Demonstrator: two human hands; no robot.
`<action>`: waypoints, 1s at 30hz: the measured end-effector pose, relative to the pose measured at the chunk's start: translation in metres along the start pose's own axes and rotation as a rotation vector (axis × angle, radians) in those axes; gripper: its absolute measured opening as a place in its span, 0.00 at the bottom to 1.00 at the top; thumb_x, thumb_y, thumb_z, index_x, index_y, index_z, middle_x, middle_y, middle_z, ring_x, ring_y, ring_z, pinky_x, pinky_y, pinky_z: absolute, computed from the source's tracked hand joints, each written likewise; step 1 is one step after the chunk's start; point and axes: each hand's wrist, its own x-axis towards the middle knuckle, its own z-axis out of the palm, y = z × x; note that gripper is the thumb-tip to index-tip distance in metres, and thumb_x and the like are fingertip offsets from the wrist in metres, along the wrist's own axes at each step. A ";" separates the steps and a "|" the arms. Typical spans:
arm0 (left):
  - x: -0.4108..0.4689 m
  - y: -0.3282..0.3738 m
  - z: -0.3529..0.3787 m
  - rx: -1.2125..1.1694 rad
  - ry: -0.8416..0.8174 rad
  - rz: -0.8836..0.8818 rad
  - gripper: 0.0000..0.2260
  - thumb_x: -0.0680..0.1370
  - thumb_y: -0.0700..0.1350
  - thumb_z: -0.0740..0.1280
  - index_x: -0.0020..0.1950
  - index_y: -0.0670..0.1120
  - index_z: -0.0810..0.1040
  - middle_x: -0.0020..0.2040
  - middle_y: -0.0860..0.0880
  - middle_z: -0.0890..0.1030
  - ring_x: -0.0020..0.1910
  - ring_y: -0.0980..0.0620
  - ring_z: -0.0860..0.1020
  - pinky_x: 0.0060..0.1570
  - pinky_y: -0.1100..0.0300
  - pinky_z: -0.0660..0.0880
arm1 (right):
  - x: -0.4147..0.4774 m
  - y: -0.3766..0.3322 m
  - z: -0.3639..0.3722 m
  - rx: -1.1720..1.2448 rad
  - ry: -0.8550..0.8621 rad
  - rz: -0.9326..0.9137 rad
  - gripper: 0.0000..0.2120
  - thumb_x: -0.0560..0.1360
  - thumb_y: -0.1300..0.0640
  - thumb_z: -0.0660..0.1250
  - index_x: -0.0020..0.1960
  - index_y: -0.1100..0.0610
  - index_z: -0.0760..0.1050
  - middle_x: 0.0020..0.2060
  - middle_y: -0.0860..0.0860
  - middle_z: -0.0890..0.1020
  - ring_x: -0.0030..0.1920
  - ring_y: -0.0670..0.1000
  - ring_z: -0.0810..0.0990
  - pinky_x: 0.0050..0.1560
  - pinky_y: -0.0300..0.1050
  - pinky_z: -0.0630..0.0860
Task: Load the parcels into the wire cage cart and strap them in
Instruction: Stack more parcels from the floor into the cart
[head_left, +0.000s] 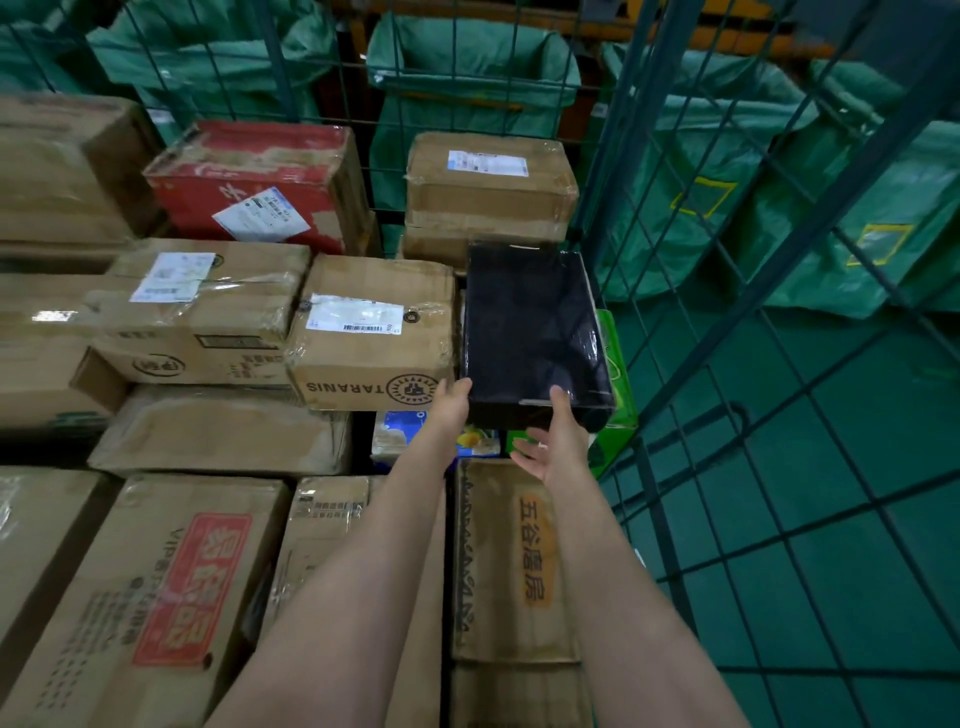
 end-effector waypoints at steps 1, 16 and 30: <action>-0.004 -0.001 -0.005 -0.011 0.004 -0.002 0.21 0.82 0.49 0.55 0.74 0.46 0.61 0.71 0.45 0.66 0.66 0.45 0.67 0.63 0.53 0.65 | -0.003 0.004 0.001 0.000 -0.007 -0.002 0.23 0.75 0.41 0.65 0.60 0.57 0.67 0.52 0.58 0.76 0.45 0.58 0.79 0.40 0.51 0.77; -0.093 -0.032 -0.131 -0.322 0.217 0.035 0.08 0.81 0.48 0.54 0.53 0.48 0.70 0.51 0.47 0.75 0.38 0.52 0.72 0.43 0.57 0.66 | -0.083 0.071 0.073 -0.196 -0.327 -0.057 0.09 0.78 0.58 0.59 0.39 0.56 0.69 0.34 0.53 0.76 0.29 0.50 0.73 0.33 0.41 0.67; -0.194 -0.104 -0.261 -0.515 0.454 0.045 0.10 0.81 0.48 0.55 0.58 0.46 0.71 0.52 0.47 0.77 0.45 0.49 0.74 0.42 0.58 0.68 | -0.184 0.179 0.139 -0.436 -0.547 -0.014 0.04 0.78 0.60 0.60 0.48 0.60 0.73 0.41 0.56 0.80 0.33 0.51 0.76 0.33 0.42 0.73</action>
